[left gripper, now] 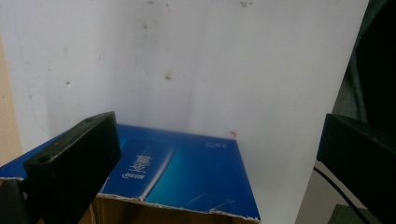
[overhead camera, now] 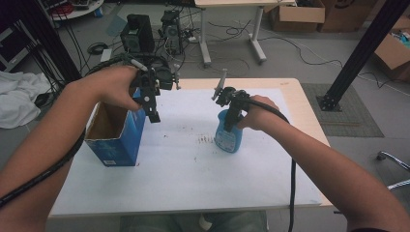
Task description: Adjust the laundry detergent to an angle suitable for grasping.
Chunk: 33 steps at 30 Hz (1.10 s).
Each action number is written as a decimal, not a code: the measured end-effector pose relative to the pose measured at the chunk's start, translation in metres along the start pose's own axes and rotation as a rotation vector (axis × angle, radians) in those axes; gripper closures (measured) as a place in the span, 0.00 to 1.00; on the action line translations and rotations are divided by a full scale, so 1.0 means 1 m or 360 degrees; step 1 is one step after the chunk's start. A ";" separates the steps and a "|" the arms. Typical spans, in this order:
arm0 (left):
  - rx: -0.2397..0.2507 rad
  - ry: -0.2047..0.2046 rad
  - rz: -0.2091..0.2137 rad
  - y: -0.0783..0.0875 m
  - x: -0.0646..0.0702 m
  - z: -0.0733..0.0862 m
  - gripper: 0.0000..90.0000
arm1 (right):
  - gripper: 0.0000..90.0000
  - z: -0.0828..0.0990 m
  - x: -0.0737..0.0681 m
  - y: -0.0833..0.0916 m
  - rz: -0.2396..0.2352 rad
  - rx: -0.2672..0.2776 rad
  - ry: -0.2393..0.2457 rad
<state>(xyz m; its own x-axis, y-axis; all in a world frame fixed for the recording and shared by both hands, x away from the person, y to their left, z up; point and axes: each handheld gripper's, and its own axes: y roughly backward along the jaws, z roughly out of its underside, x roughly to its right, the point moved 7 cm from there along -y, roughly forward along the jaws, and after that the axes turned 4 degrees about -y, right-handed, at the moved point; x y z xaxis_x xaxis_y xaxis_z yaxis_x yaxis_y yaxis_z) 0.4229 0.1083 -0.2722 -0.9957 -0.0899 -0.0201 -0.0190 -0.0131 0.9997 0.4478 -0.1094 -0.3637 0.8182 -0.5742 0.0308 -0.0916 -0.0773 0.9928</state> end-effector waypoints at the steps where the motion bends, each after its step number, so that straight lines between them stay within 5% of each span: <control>1: -0.0001 0.0001 -0.0002 0.000 0.000 0.000 0.00 | 0.42 0.000 -0.001 0.000 0.0003 -0.0001 0.0001; 14: 0.0010 0.0003 -0.0009 0.002 -0.001 0.002 0.00 | 0.39 0.000 0.000 0.000 0.0000 -0.0030 0.0003; 33: -0.0002 0.0006 -0.0007 0.001 -0.003 0.003 0.00 | 0.26 -0.003 0.005 0.012 -0.0050 0.0035 0.0039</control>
<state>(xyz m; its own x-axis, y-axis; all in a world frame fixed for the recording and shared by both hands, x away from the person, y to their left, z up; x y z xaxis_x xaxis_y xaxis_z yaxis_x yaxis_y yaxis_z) 0.4253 0.1110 -0.2710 -0.9953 -0.0936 -0.0246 -0.0233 -0.0144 0.9996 0.4524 -0.1113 -0.3516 0.8343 -0.5512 0.0026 -0.0777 -0.1130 0.9906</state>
